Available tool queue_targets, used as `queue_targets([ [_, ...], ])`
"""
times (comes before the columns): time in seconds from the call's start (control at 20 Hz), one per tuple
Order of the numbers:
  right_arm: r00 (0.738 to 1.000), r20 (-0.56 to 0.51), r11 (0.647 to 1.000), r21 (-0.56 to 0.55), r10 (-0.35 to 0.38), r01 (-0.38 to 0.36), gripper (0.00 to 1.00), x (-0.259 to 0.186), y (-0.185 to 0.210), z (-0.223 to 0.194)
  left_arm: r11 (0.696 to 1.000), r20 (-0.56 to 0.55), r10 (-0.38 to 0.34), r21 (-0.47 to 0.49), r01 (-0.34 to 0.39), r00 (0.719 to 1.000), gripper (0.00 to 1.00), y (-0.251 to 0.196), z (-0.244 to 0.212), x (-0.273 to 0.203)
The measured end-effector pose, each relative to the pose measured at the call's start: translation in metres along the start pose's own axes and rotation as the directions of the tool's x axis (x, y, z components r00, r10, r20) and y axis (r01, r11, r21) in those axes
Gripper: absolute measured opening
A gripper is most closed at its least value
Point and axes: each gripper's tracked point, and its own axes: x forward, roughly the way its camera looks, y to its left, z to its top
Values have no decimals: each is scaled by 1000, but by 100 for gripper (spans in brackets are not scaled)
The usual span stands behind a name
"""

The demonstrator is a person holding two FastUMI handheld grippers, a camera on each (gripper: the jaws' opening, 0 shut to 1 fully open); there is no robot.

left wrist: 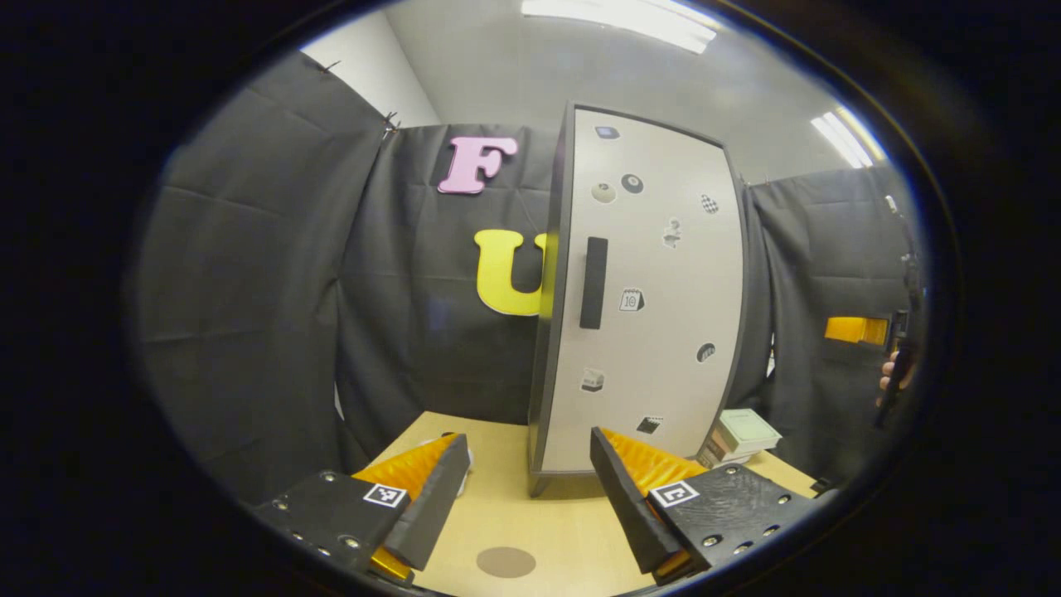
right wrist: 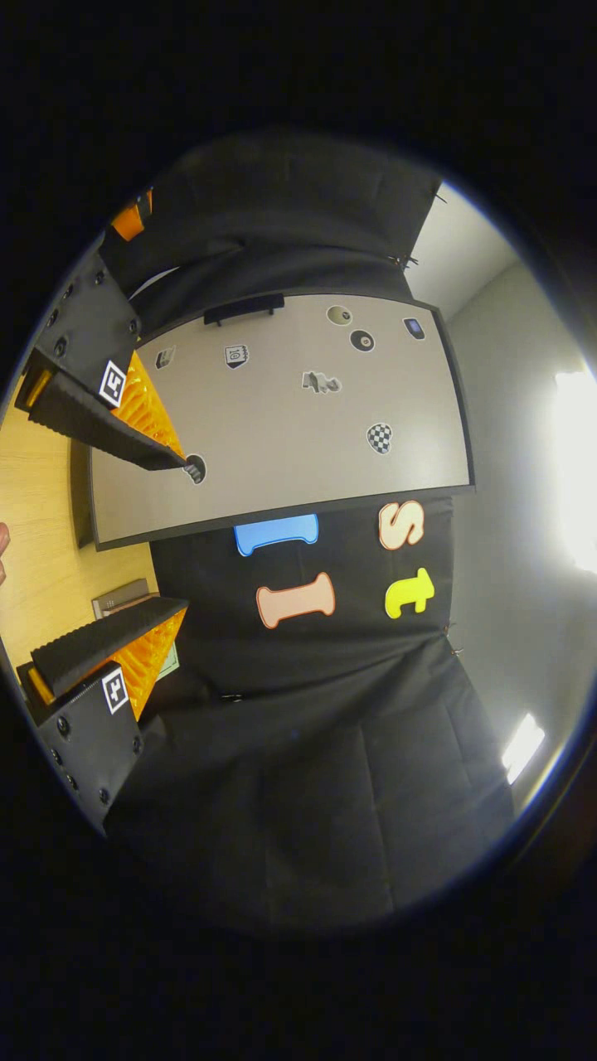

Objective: Open the cabinet door with the right hand, grasp the bottle in the cabinet with the left hand and place it on the coaster, then close the cabinet door with the right hand.

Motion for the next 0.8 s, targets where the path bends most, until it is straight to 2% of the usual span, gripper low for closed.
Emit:
queue_targets([
  [0.15, 1000, 2, 1000, -2, 28, -28, 98, 4, 11, 9, 1000, -18, 13, -14, -13, 1000, 90, 4, -8, -5],
  [0.35, 999, -42, 1000, -3, 29, -29, 98, 22, 27, 18, 998, -14, 45, 41, -44, 999, 90, 13, -10, -11],
  [0.65, 989, -24, 989, -3, 147, -147, 98, 48, 94, 59, 995, -29, 68, 72, -66, 997, 90, 22, -17, -18],
  [0.8, 979, -23, 979, -16, 204, -205, 98, 61, 130, 74, 995, -35, 88, 53, -86, 995, 90, 28, -23, -23],
])
